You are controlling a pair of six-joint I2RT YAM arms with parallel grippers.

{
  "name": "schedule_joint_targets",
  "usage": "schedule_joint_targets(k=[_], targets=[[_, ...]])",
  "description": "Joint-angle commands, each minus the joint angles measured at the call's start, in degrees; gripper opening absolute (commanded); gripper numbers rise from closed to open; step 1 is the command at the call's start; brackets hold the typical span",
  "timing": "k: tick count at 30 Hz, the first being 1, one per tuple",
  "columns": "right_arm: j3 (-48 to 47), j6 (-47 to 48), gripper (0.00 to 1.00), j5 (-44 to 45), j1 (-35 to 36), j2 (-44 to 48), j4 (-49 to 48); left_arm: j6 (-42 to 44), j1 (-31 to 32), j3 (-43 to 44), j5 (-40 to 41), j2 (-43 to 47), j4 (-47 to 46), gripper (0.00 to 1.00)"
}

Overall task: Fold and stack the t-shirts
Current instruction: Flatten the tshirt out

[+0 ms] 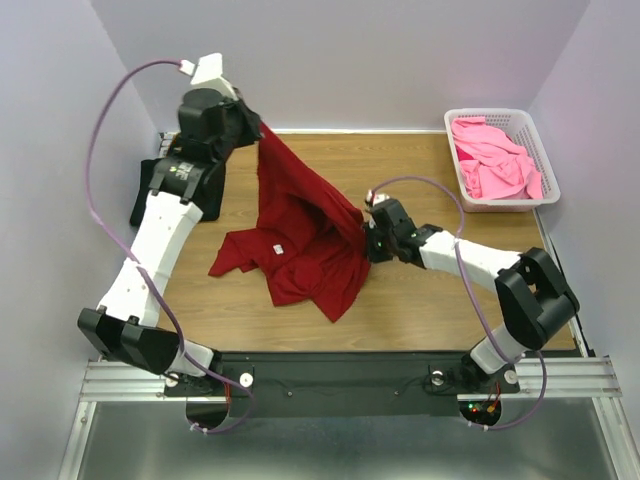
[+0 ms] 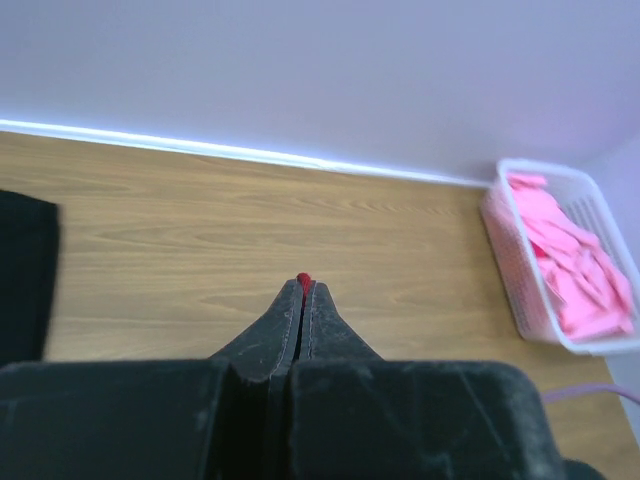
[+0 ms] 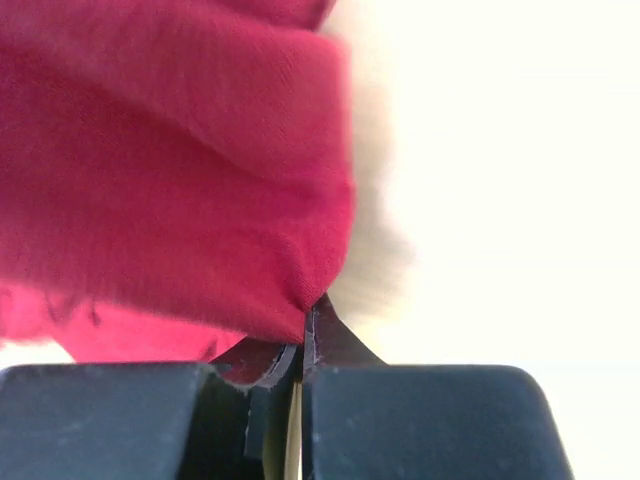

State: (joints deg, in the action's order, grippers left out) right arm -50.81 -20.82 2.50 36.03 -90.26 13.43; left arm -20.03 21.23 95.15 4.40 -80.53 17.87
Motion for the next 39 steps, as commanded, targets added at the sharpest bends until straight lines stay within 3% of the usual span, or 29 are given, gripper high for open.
schedule_joint_targets(k=[1,4,8,14,18,21,27,32,39], targets=[[-12.89,12.19,0.01,19.18,-0.52,4.74,5.80,0.17,-7.34,6.35,-0.18,3.98,-1.44,0.00],[-21.77,19.31,0.01,30.08,-0.61,5.27,9.24,0.70,-9.98,7.15,0.60,5.56,-1.17,0.00],[-27.32,26.17,0.01,34.15,-0.44,7.29,10.03,1.57,-11.57,6.98,2.10,8.72,-0.29,0.00],[-25.05,25.41,0.03,22.23,-0.44,9.84,15.55,2.02,-11.65,0.58,5.17,16.44,1.38,0.00],[-19.08,17.60,0.15,11.34,-0.44,8.44,21.36,-1.05,-11.65,-10.32,8.07,23.72,2.43,0.00],[-13.98,11.88,0.32,5.86,-0.44,8.69,22.95,-4.74,-11.65,-22.16,12.46,30.15,3.58,0.00],[-13.09,5.63,0.54,7.78,-3.24,10.54,23.22,-9.05,-11.57,-32.99,14.50,37.81,5.77,0.00],[-9.94,-0.88,0.54,7.78,-7.64,9.75,22.87,-10.38,-11.65,-37.32,15.46,41.06,6.21,0.00],[1.48,-5.54,0.54,-10.29,-14.58,10.45,5.93,-10.47,-11.57,-39.17,14.49,43.00,5.69,0.00]])
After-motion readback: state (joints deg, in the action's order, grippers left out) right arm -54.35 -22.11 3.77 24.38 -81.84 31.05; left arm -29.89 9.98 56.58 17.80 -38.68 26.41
